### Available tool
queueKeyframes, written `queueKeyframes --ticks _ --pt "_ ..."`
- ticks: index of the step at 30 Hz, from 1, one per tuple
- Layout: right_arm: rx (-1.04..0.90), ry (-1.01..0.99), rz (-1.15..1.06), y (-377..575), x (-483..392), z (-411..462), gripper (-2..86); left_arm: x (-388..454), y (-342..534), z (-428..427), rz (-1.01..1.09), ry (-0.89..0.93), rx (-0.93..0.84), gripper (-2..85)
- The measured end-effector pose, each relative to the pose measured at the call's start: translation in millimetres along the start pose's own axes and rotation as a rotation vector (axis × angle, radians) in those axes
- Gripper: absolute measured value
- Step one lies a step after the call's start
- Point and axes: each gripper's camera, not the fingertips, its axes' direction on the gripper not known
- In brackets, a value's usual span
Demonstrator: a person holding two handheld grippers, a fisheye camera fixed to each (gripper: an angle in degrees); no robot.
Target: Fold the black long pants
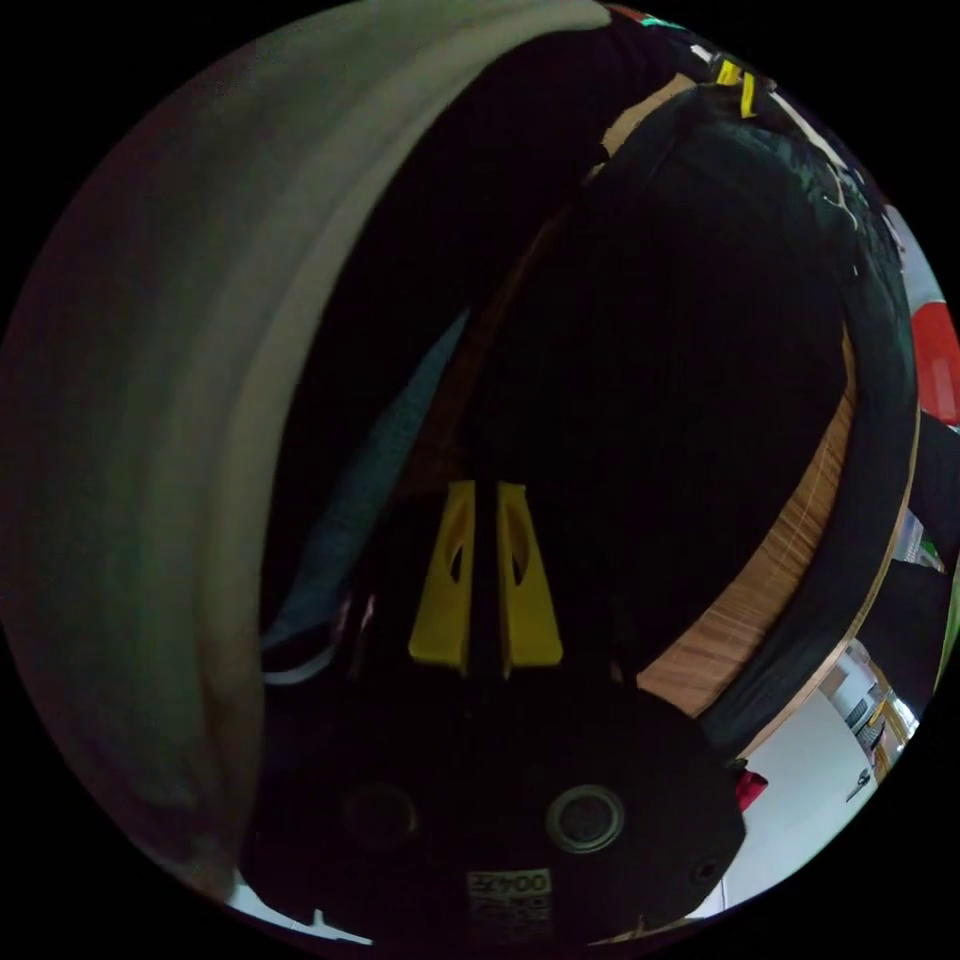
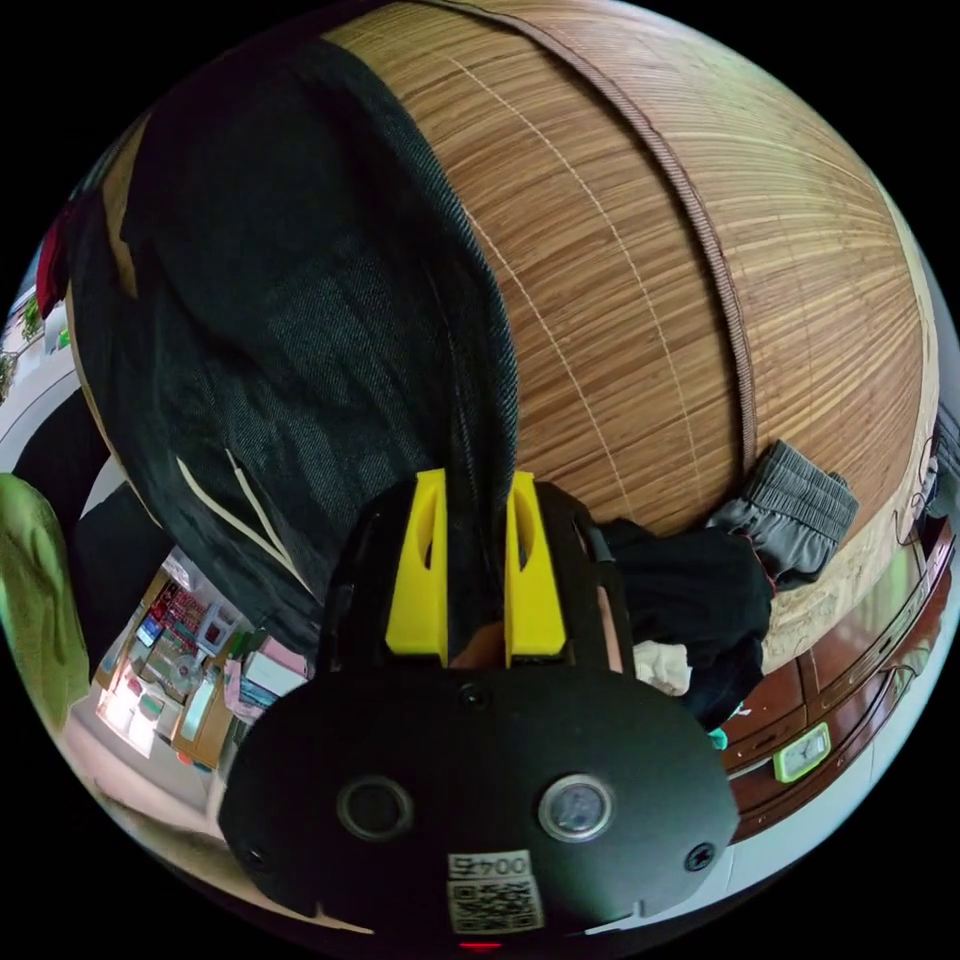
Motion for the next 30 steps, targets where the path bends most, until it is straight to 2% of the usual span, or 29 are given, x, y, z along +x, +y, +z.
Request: queueKeyframes --ticks 4,8,12,16,19,23,30 --pt "0.048 0.074 0.024 18.7 -19.3 -20.5 5.3 37.1 -9.4 -1.1 0.059 -0.179 -0.025 2.5" --pt "0.093 0.178 0.055 38.6 -48.2 -32.3 3.7 45.8 -5.3 -2.1 -0.091 -0.180 0.025 2.6" --pt "0.136 0.253 0.084 50.9 -77.3 -29.6 3.3 71.2 -11.8 7.0 -0.101 -0.253 0.049 4.9" --pt "0.134 0.279 0.091 50.4 -87.6 -19.6 3.3 68.5 -25.7 24.1 -0.085 -0.202 0.041 9.9" --pt "0.132 0.253 0.095 52.5 -85.9 -16.2 3.3 50.3 -36.7 42.7 -0.091 -0.080 0.033 11.9" --pt "0.128 0.174 0.099 57.9 -81.2 -12.9 3.2 49.1 -65.8 81.1 -0.035 0.081 -0.002 9.8" --pt "0.145 0.155 0.157 81.8 -98.8 -8.1 2.8 92.0 -103.1 145.1 -0.107 0.119 0.009 3.3"
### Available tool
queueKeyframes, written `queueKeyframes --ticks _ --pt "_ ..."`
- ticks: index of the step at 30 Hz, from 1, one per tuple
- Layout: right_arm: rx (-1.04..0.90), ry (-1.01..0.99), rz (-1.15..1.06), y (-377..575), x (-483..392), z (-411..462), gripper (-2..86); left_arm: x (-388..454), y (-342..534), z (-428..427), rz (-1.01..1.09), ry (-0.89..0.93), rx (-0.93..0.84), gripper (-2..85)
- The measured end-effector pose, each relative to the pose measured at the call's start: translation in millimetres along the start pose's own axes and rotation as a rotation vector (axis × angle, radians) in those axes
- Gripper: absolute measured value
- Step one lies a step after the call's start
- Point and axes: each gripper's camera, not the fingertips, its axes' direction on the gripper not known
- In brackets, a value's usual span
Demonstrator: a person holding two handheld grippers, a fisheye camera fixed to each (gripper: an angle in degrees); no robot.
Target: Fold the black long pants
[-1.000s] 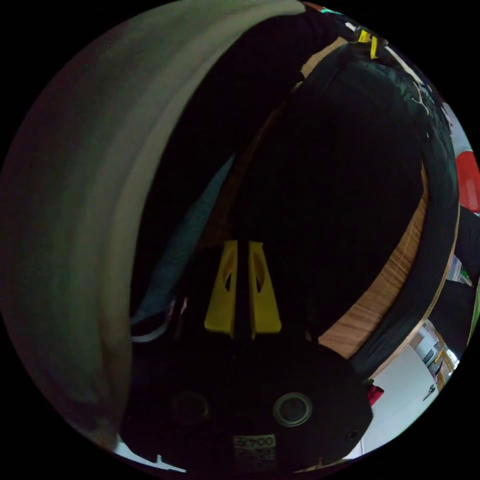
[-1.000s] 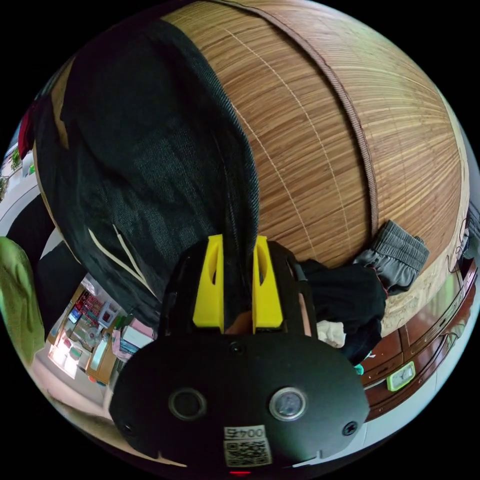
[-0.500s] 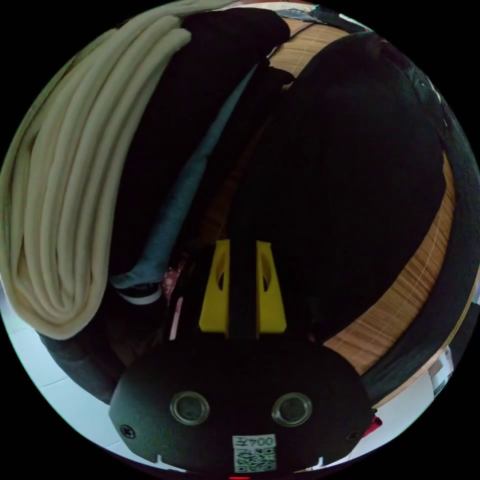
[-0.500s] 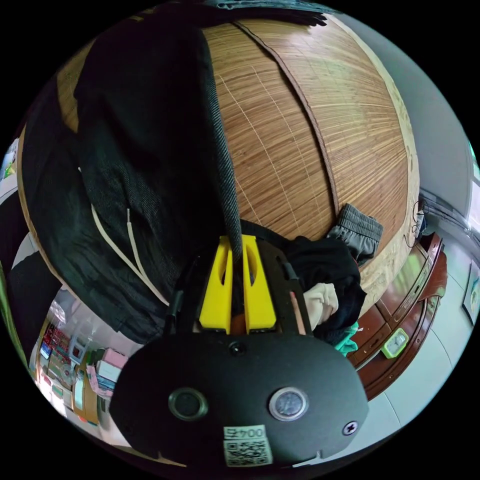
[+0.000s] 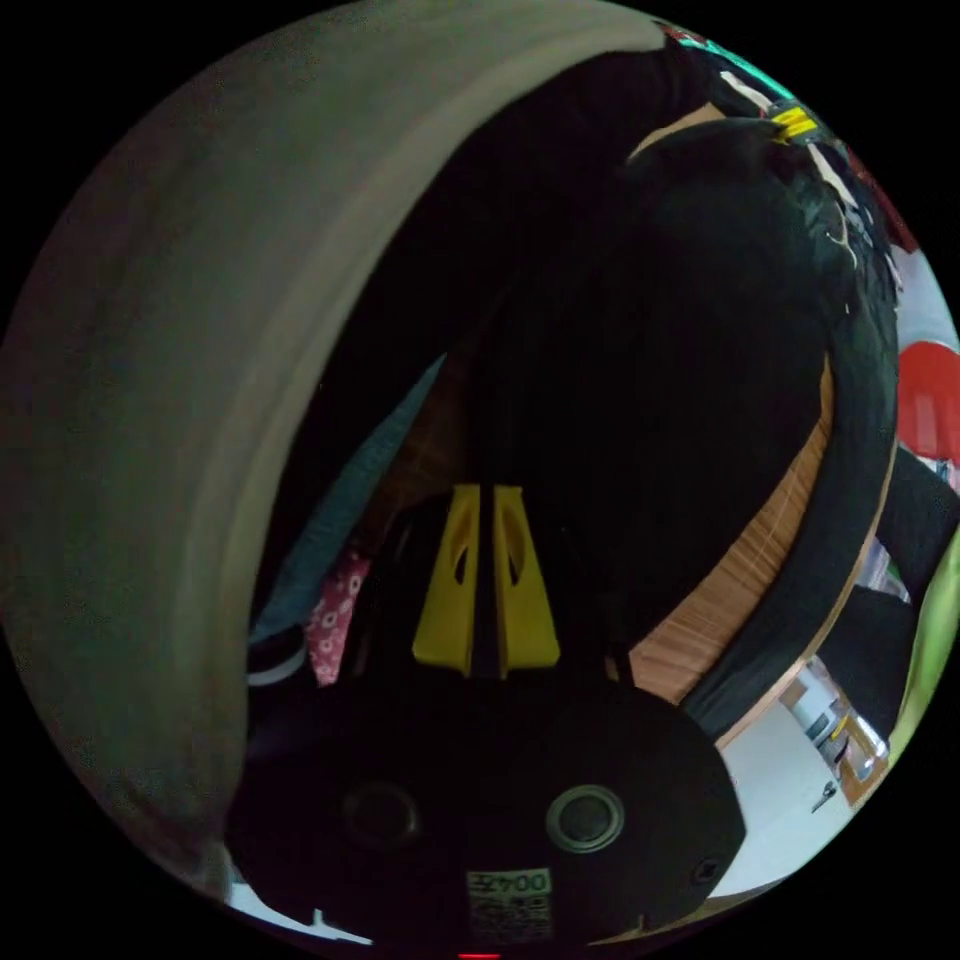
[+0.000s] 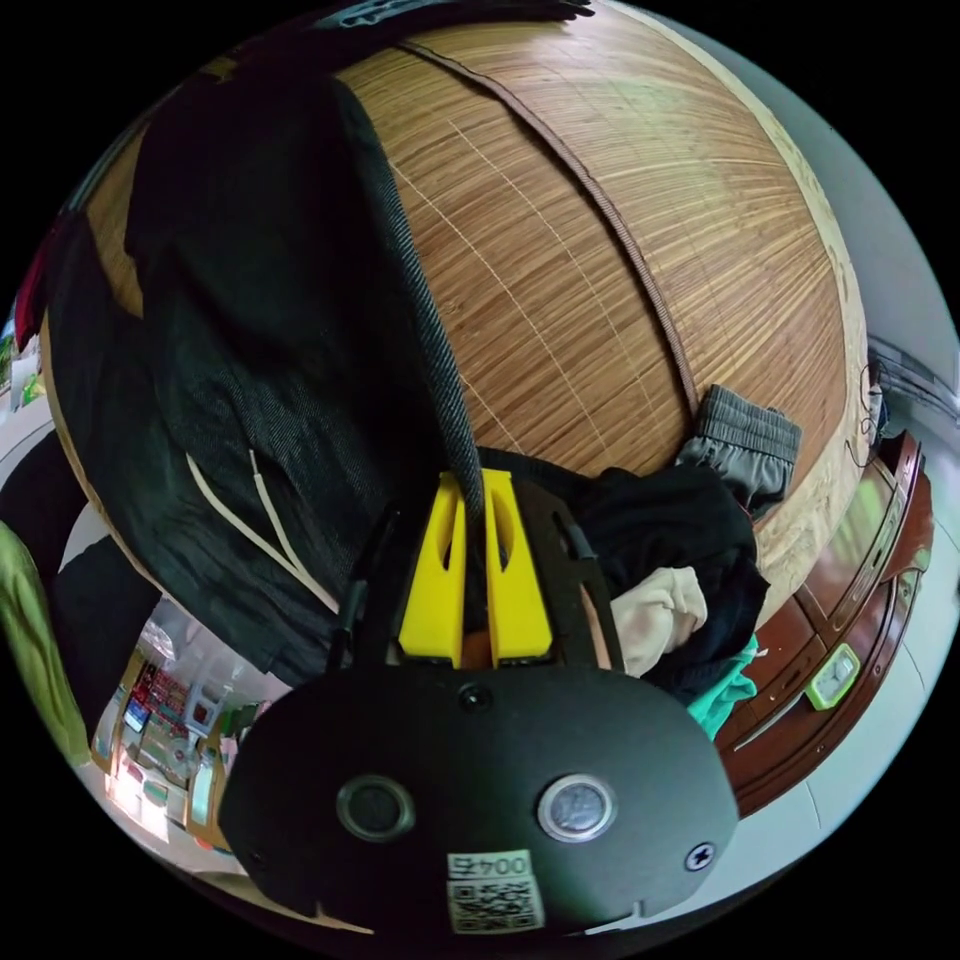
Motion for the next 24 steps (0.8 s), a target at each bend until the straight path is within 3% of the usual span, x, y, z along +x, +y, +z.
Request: queueKeyframes --ticks 7,15,20,24 --pt "0.107 0.120 0.079 78.0 -56.5 -33.1 2.2 87.0 22.9 29.1 -0.179 -0.210 0.204 1.6" --pt "0.277 0.223 0.325 215.5 -167.8 -69.7 2.2 324.2 123.2 39.2 -0.227 -0.683 0.387 1.4" --pt "0.260 0.331 0.385 279.2 -288.4 -36.2 2.2 461.7 154.3 126.4 -0.276 -0.780 0.285 1.6" --pt "0.129 0.279 0.444 292.8 -363.1 50.4 2.6 564.8 150.6 244.5 -0.135 -0.766 0.149 1.7"
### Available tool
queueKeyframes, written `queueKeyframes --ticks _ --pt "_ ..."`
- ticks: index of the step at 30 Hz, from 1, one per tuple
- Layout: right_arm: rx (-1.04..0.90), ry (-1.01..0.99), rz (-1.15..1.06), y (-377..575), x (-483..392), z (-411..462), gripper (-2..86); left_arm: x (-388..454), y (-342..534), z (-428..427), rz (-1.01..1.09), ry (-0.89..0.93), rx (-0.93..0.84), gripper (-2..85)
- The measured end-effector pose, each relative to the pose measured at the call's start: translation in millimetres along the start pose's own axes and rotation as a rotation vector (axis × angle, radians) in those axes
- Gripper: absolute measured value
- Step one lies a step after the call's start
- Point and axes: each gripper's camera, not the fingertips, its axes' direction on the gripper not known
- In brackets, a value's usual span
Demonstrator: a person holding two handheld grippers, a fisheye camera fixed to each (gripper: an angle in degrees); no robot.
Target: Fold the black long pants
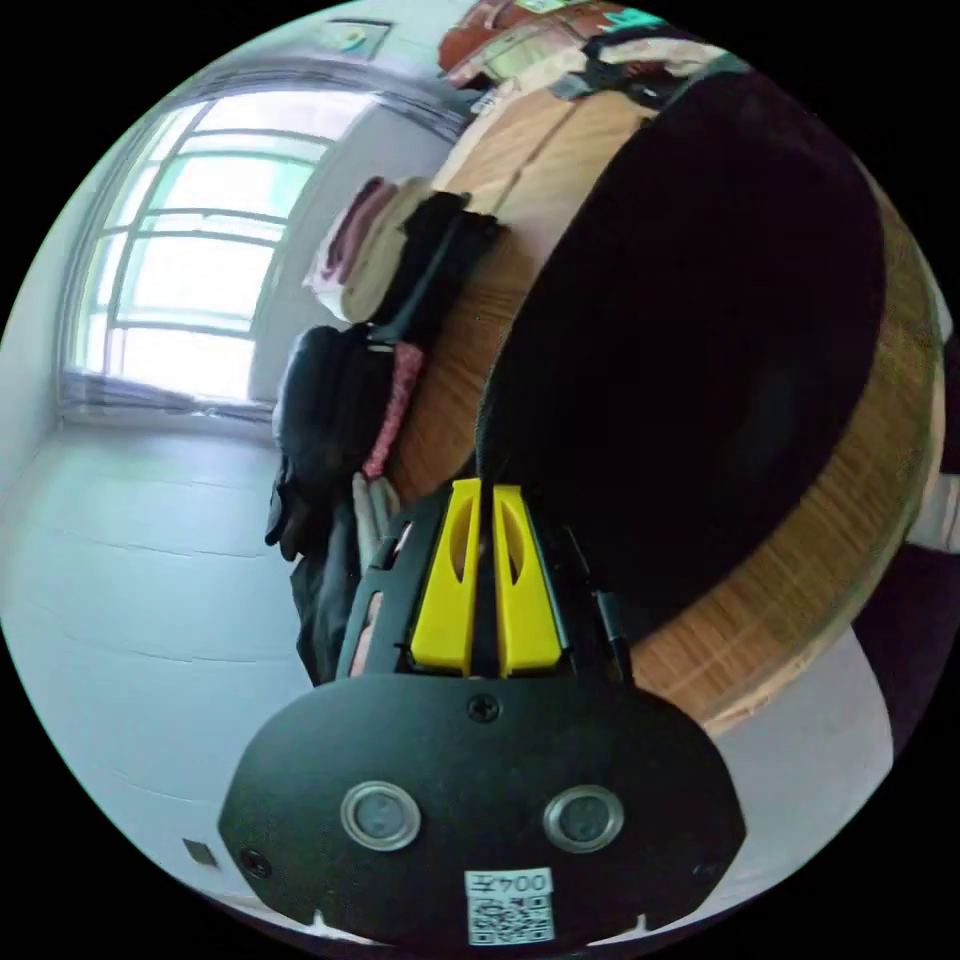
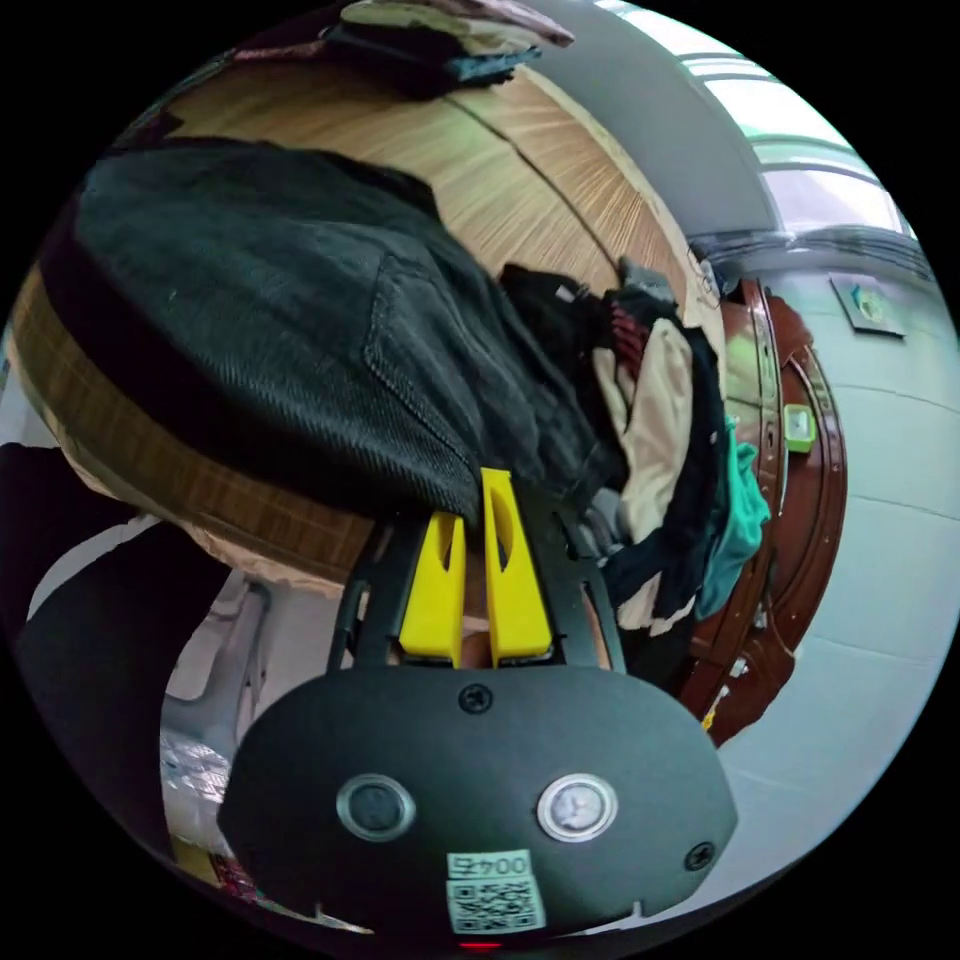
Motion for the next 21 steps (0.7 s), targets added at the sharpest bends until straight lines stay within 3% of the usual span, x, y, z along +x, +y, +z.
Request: queueKeyframes --ticks 5,11,16,21 --pt "-0.150 0.076 -0.039 17.2 -49.0 53.7 3.9 116.6 -7.6 33.6 0.175 -0.020 -0.038 1.8" --pt "-0.231 0.116 -0.065 54.1 -51.2 68.2 6.4 147.8 -20.6 52.1 0.136 -0.022 -0.070 1.1" --pt "-0.196 -0.059 0.195 122.4 -19.7 45.4 1.3 141.0 4.1 79.5 -0.072 0.074 -0.218 0.3" --pt "-0.113 -0.211 0.362 141.9 6.8 47.1 0.4 118.8 -50.7 111.4 -0.320 0.180 -0.139 0.1"
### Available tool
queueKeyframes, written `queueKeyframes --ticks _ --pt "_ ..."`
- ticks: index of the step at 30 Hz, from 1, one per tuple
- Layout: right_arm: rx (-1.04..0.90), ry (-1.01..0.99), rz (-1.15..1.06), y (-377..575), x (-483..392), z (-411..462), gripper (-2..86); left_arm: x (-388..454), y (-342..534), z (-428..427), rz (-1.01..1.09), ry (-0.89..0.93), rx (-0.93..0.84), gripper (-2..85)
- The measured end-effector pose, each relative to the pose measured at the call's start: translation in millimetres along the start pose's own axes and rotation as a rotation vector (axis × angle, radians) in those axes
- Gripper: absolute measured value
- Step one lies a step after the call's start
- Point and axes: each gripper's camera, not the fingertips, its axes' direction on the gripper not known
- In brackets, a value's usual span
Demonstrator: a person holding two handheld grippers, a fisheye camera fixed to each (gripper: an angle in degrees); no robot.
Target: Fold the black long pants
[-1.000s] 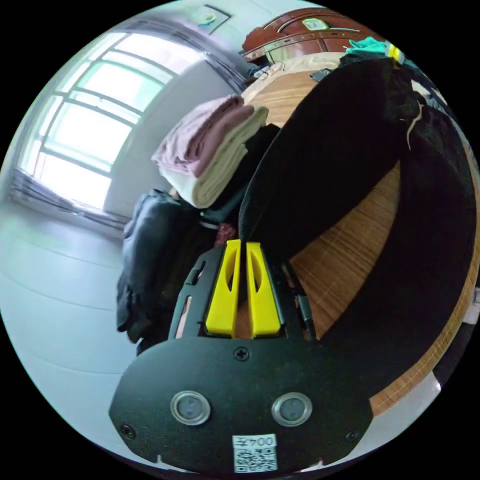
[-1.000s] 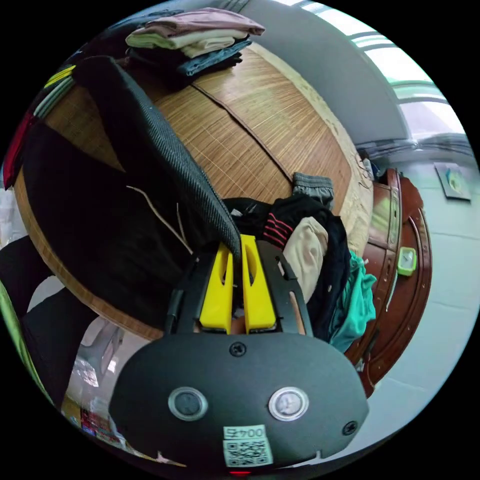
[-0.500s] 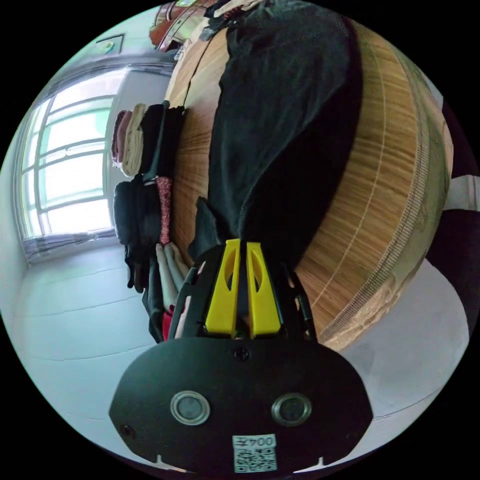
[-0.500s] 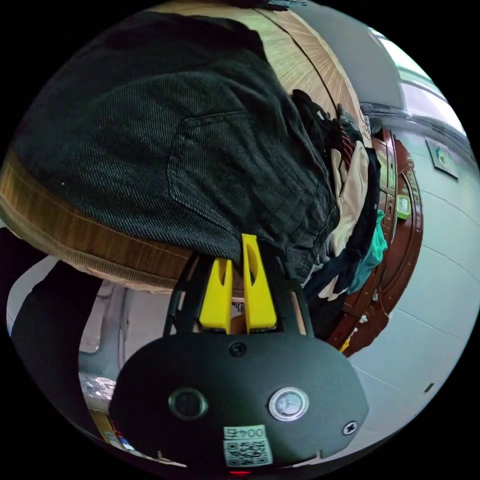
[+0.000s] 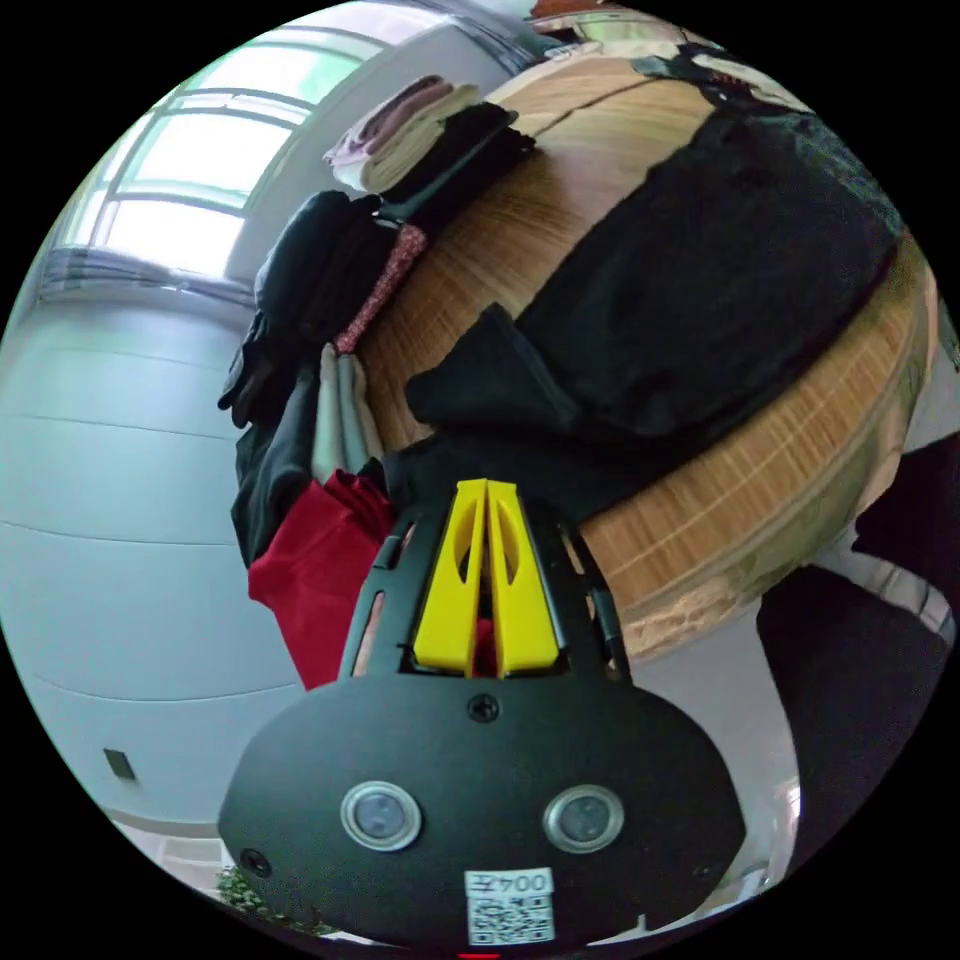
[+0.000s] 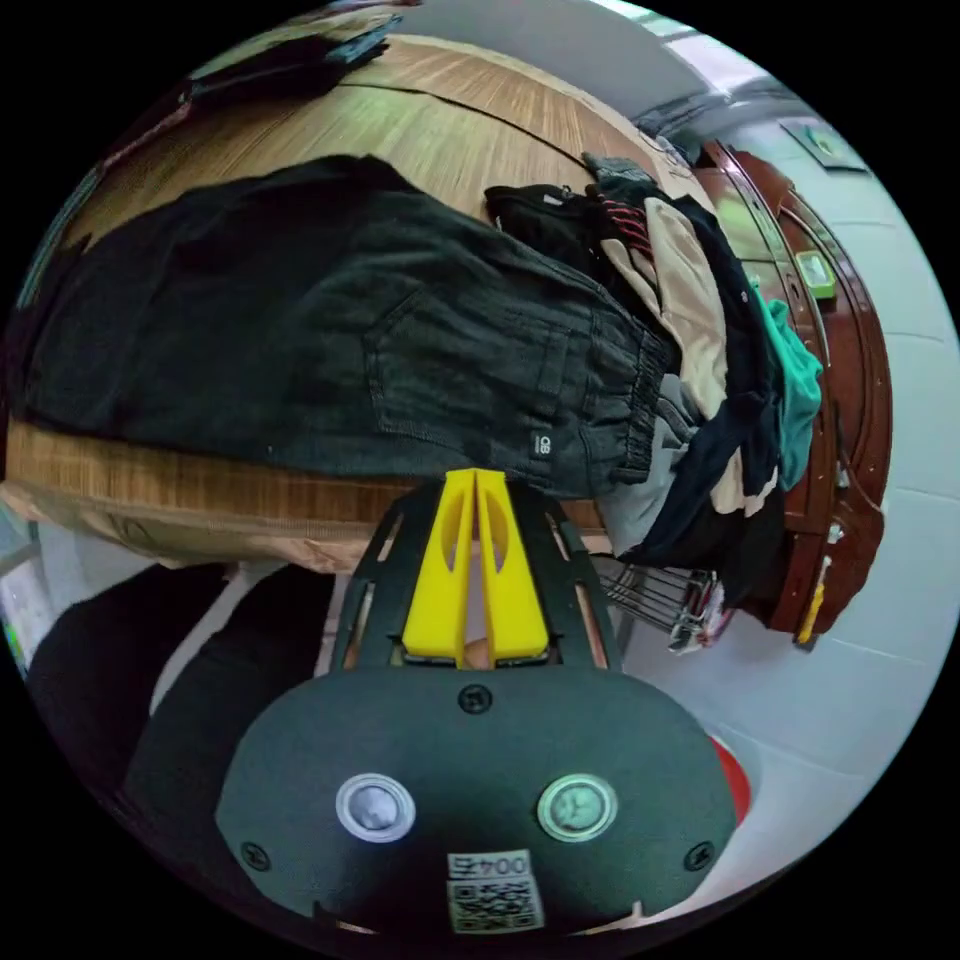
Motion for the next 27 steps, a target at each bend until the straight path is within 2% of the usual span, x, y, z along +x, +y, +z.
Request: queueKeyframes --ticks 4,6,10,15,18,23,25,27 --pt "0.061 -0.143 0.308 -2.6 66.0 13.0 4.8 28.7 -79.4 5.9 -0.049 0.126 0.116 0.1" --pt "0.096 -0.206 0.382 8.4 100.6 22.8 7.8 60.1 -127.1 10.7 -0.037 0.226 0.164 0.1" --pt "0.135 -0.372 0.538 44.7 197.2 65.9 15.2 119.4 -182.7 20.8 0.044 0.310 0.196 0.1" --pt "0.090 -0.631 0.651 79.4 287.4 138.2 16.3 187.2 -250.3 31.0 0.105 0.346 0.233 0.2" --pt "0.122 -0.718 0.615 80.4 319.9 168.2 16.0 214.4 -295.4 26.0 0.141 0.362 0.274 0.1" --pt "0.145 -0.783 0.413 43.9 346.8 196.9 15.4 259.5 -364.8 11.4 0.231 0.379 0.349 0.1" --pt "0.096 -0.818 0.308 26.4 343.1 215.1 15.3 275.8 -386.3 13.7 0.251 0.389 0.332 0.1" --pt "0.089 -0.819 0.277 23.8 330.9 224.6 15.4 299.1 -409.2 35.0 0.275 0.408 0.211 0.1"
